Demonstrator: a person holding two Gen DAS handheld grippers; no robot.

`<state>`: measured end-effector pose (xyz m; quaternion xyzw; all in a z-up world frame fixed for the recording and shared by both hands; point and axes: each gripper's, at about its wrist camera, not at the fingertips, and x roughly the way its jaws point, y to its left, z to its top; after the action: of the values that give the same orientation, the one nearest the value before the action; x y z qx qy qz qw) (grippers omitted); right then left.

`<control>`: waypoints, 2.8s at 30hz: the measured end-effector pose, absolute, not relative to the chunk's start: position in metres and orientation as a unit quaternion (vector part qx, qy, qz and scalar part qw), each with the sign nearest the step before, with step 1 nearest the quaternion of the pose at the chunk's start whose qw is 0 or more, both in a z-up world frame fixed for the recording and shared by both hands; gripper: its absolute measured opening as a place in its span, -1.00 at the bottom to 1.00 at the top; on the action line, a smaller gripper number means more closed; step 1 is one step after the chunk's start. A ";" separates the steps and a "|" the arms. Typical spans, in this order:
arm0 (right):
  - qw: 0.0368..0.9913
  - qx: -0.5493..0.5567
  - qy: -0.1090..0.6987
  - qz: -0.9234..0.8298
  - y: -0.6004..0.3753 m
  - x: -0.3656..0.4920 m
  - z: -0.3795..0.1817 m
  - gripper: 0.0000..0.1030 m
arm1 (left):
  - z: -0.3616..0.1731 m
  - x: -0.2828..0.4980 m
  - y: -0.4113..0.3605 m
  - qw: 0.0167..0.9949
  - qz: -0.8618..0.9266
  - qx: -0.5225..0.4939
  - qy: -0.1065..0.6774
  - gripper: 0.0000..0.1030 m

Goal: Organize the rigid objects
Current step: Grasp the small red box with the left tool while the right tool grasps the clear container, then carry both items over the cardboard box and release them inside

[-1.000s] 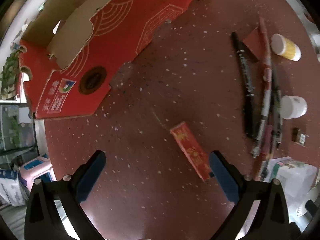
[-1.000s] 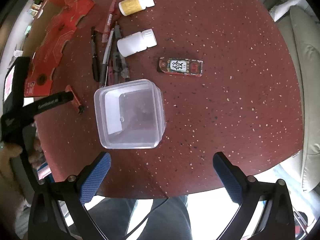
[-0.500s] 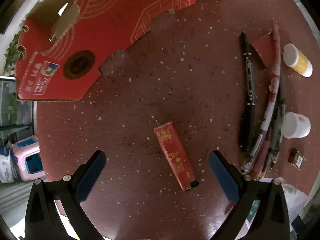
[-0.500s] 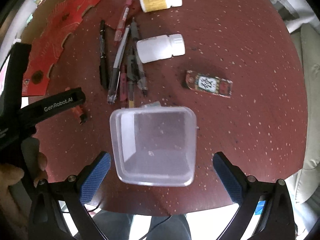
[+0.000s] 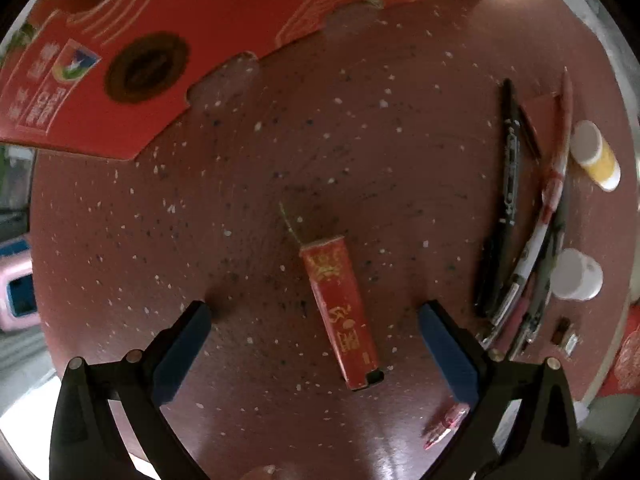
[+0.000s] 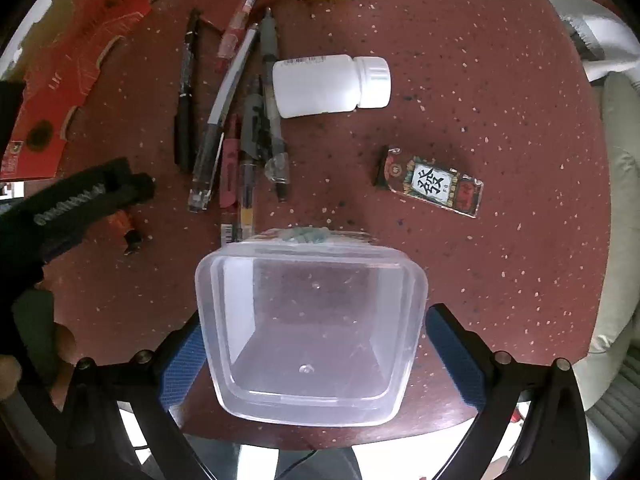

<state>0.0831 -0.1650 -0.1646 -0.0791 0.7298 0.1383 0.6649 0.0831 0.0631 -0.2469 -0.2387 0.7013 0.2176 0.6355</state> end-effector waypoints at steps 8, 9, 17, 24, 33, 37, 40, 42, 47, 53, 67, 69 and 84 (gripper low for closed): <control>0.659 -0.078 0.732 0.154 -0.157 0.085 -0.171 1.00 | -0.255 0.088 0.064 0.634 0.217 -0.241 0.702 1.00; 0.660 -0.080 0.730 0.158 -0.156 0.085 -0.171 1.00 | -0.254 0.090 0.058 0.632 0.218 -0.243 0.703 1.00; 0.660 -0.093 0.725 0.174 -0.137 0.085 -0.163 0.96 | -0.245 0.087 0.063 0.612 0.232 -0.266 0.708 1.00; 0.656 -0.097 0.726 0.183 -0.136 0.090 -0.159 0.46 | -0.244 0.091 0.056 0.618 0.225 -0.255 0.709 0.77; 0.661 -0.091 0.714 0.210 -0.147 0.094 -0.145 0.45 | -0.229 0.101 0.032 0.641 0.178 -0.212 0.716 -0.61; 0.667 -0.078 0.706 0.226 -0.160 0.096 -0.132 0.45 | -0.220 0.089 0.035 0.648 0.177 -0.219 0.708 -0.61; 0.673 -0.062 0.697 0.238 -0.174 0.097 -0.120 0.45 | -0.206 0.077 0.033 0.661 0.165 -0.212 0.700 -0.61; 0.677 -0.049 0.693 0.241 -0.186 0.099 -0.113 0.45 | -0.196 0.069 0.028 0.670 0.158 -0.202 0.696 -0.61; 0.682 -0.005 0.689 0.247 -0.212 0.102 -0.103 0.45 | -0.167 0.054 0.008 0.689 0.154 -0.182 0.684 -0.61; 0.684 0.012 0.678 0.267 -0.221 0.094 -0.091 0.45 | -0.131 0.028 -0.004 0.708 0.162 -0.171 0.665 -0.61; 0.704 -0.005 0.637 0.314 -0.162 0.095 -0.047 0.45 | -0.073 0.000 0.064 0.742 0.213 -0.191 0.606 -0.61; 0.711 -0.001 0.629 0.314 -0.146 0.095 -0.040 0.45 | -0.071 0.003 0.075 0.747 0.209 -0.190 0.602 -0.61; 0.734 0.040 0.605 0.306 -0.042 0.107 0.000 0.45 | -0.070 0.047 0.162 0.769 0.220 -0.178 0.573 -0.61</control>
<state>0.1066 -0.0417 -0.0001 0.0403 0.6050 0.3060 0.7340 0.0469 0.1617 -0.0703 -0.1781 0.5732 0.2197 0.7690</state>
